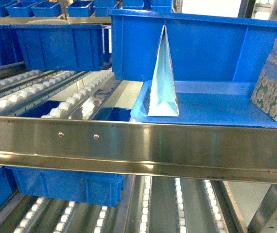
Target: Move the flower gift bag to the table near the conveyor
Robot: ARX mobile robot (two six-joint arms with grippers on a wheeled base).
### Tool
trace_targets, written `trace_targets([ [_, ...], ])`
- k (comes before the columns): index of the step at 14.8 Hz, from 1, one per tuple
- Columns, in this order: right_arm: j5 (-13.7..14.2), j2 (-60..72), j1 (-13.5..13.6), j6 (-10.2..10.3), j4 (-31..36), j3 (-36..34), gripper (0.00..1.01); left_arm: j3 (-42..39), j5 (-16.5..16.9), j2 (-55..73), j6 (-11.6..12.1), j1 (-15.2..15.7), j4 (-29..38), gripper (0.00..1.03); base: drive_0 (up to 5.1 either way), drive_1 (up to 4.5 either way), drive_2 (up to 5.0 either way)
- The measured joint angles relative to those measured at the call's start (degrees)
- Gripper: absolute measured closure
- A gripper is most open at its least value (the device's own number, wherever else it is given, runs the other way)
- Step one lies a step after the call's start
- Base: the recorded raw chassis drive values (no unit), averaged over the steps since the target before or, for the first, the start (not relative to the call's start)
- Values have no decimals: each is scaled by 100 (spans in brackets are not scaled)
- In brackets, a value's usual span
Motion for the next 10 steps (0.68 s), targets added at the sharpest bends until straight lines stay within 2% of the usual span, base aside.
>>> trace_targets([
  [3,0,0,0,0,0,0,3,0,0,0,0,0,0,5,462,-102,-338],
  [4,0,0,0,0,0,0,3,0,254,94,-4,142,229,5,462,-102,-338],
  [5,164,90,111,-2,221,0,3,17,1104,957,7,1036,1467,5,462,-102,-338],
  [6,682,929,772,37,1268,59,3,92,1718,2345,39,1746,2588,5,462,-102,-338],
  [7,870,2046,1226,28,2214,214,3,476,2070,3508,39,1735,3445,5,462,-102,-338],
  [8,802,3165,1320,-35,3191,586,3,1082,2135,4450,31,1517,4172,5,462,-102,-338],
  [9,780,4170,1362,-94,3993,1172,3,1659,2118,5200,33,1235,4513,5,462,-102,-338],
  [10,726,4924,1432,-190,4424,1687,3,2017,2059,5737,0,990,4500,5,462,-102,-338],
])
